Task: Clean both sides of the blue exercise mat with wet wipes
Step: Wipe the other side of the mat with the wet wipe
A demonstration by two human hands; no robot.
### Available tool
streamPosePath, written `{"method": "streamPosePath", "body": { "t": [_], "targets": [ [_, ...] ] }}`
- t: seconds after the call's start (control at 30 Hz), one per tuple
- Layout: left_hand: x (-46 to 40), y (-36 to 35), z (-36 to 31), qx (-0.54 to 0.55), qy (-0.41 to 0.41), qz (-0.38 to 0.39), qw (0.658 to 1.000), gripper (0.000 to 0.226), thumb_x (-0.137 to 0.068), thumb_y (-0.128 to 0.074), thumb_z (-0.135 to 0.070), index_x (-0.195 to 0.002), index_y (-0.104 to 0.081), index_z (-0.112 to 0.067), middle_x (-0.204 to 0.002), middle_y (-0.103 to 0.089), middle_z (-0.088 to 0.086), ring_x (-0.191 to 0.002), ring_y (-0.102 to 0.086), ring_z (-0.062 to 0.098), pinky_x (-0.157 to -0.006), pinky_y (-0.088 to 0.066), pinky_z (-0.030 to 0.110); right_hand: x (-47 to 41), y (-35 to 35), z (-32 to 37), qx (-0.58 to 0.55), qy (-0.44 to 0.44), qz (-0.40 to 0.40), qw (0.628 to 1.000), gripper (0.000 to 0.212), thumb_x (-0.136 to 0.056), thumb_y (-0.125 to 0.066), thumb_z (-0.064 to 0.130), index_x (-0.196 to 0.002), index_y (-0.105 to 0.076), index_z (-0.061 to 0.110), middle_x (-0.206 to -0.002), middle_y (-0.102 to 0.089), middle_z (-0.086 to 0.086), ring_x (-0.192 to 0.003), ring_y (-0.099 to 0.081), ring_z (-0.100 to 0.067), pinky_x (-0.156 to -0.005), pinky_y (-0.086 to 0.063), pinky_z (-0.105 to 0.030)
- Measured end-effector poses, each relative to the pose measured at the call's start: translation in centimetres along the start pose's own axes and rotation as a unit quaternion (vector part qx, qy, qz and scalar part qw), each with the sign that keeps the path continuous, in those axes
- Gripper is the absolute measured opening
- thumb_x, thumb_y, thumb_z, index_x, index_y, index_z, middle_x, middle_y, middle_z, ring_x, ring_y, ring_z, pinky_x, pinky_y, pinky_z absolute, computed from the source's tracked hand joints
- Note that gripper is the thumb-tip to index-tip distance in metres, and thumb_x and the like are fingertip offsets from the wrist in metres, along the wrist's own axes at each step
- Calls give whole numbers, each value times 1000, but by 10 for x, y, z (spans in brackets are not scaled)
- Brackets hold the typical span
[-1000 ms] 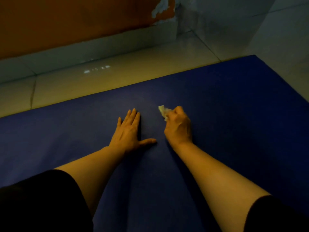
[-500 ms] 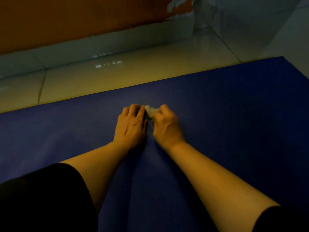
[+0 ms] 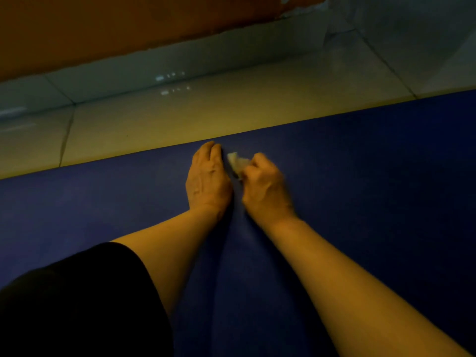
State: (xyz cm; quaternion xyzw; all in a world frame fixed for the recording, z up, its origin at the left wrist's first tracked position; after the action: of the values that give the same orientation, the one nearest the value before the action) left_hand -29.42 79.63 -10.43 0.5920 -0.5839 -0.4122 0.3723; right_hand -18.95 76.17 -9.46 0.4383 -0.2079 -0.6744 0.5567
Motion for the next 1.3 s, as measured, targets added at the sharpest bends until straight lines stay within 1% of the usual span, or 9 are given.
{"method": "streamPosePath", "body": {
  "t": [0.17,0.37,0.47,0.57,0.8,0.93,1.1,1.2,1.3],
  "targets": [
    [3,-8,3,6,16,-15,1000,48,-104,-34,-13,-151,-26,-8,-157,-26,11,-144,-24,24,-119,-18,31,-33,23,-55,63,-162,-116,978,21,-79,-58,-10,-99,-65,-5,-87,-55,-20,-70,-56,-36,-54,-39,-31],
    [-2,-12,7,-39,-21,-68,997,46,-90,-51,-12,-133,-51,3,-133,-56,21,-121,-56,37,-102,-30,40,-42,-11,-10,-4,-13,14,1000,16,-84,-56,4,-96,-67,0,-84,-55,-14,-71,-54,-29,-58,-49,-40],
    [-4,-15,6,-50,-26,-56,997,46,-92,-40,-18,-133,-53,0,-133,-56,18,-120,-56,35,-100,-40,43,-61,10,-51,33,-112,-35,993,27,-79,-58,-8,-102,-67,1,-86,-55,-18,-70,-55,-35,-56,-46,-35],
    [-5,-17,6,-50,-30,-44,997,49,-93,-35,-22,-133,-52,-1,-134,-56,17,-125,-46,30,-98,-45,44,-68,15,-68,50,-240,-108,963,30,-81,-56,-8,-108,-66,0,-96,-56,-19,-78,-58,-35,-64,-50,-35],
    [-8,-25,5,-84,-56,34,994,58,-95,-36,-47,-147,-30,-20,-150,-40,8,-138,-26,25,-106,-19,38,-82,-16,-22,16,-75,88,993,46,-82,-62,0,-126,-59,15,-98,-54,-9,-85,-53,-22,-67,-50,-30],
    [-6,-25,-1,-95,-81,66,990,71,-90,-19,-73,-149,-29,-33,-156,-30,1,-143,-20,27,-108,-15,42,-71,45,-109,92,-264,-31,960,25,-83,-58,4,-105,-66,12,-94,-53,-14,-80,-51,-27,-69,-50,-39],
    [-3,-27,-5,-108,-117,68,985,83,-82,-27,-83,-151,-24,-36,-160,-19,-1,-147,-13,24,-113,-14,47,-67,15,-62,94,-187,15,978,53,-80,-57,-9,-129,-55,10,-100,-54,-12,-82,-54,-27,-69,-49,-30],
    [-1,-27,-4,-113,-117,54,985,82,-82,-29,-82,-150,-26,-36,-159,-21,-1,-147,-15,23,-114,-16,47,-66,22,-69,77,-122,83,986,39,-78,-59,-9,-112,-63,8,-92,-55,-13,-78,-54,-27,-64,-50,-30],
    [-1,-26,-5,-116,-128,33,984,79,-84,-28,-80,-148,-33,-34,-157,-27,0,-146,-18,22,-113,-16,45,-69,61,-125,96,-207,27,973,10,-91,-53,4,-90,-58,13,-90,-54,-11,-75,-53,-23,-60,-49,-29]
  ]
}}
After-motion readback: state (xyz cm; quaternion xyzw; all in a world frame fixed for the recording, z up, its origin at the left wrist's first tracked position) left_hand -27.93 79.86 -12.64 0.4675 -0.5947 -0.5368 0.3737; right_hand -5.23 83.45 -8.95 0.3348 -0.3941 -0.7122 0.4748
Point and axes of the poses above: each hand's wrist, its own x-axis away from the middle knuckle, its own y-axis out of the back of the hand, z = x × y, the point moved 7 cm from there along -x, towards the middle knuckle
